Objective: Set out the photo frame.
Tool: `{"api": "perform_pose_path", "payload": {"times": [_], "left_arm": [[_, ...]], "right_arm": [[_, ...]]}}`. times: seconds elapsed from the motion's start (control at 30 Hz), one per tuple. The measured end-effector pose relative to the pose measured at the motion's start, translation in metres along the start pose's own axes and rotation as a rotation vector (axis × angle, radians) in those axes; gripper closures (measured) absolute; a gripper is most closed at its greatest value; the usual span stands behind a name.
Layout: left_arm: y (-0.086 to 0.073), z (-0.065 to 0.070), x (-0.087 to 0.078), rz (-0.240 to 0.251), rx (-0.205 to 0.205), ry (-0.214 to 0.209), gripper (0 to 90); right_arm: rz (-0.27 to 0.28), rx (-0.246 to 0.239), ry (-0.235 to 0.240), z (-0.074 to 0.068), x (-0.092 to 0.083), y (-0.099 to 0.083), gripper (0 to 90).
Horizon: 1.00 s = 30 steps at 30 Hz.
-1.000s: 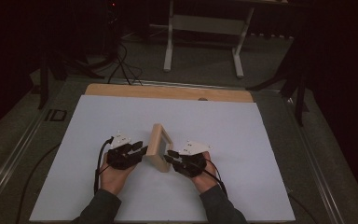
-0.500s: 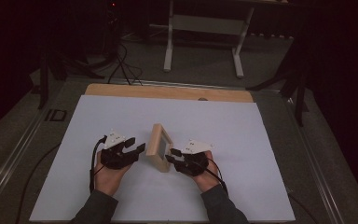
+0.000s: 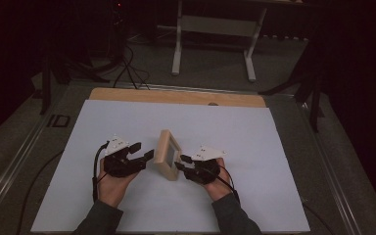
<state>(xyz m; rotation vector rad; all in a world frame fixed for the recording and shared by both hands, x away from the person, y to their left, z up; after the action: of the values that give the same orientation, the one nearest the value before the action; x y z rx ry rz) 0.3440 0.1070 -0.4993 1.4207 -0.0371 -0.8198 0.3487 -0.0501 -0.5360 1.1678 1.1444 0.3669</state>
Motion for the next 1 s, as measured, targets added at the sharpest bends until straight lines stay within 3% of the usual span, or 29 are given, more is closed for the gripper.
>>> {"api": "perform_pose_path", "payload": {"times": [0.3,0.77,1.0], "left_arm": [[0.003,0.018,0.002,0.010,0.015,-0.043,35.5],[-0.006,0.033,0.016,-0.028,0.054,-0.036,30.5],[-0.011,0.033,0.021,-0.044,0.039,-0.031,29.9]], "right_arm": [[0.004,0.003,-0.009,0.002,-0.001,0.001,61.4],[0.003,0.010,-0.024,0.005,-0.002,0.000,58.4],[-0.002,0.001,-0.031,0.005,-0.001,0.000,57.8]]}}
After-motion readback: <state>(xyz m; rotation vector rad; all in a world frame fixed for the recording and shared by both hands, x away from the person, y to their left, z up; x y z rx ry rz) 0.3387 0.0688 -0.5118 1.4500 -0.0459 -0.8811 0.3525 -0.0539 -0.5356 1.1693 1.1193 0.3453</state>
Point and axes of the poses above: each handheld gripper's, and its own axes: x roughly forward along the jaws, y roughly out of its top, z roughly to its right, the point moved 9 cm from there along x, roughly forward along the jaws, and after that the axes turned 2 degrees about y, right-handed, at the moved point
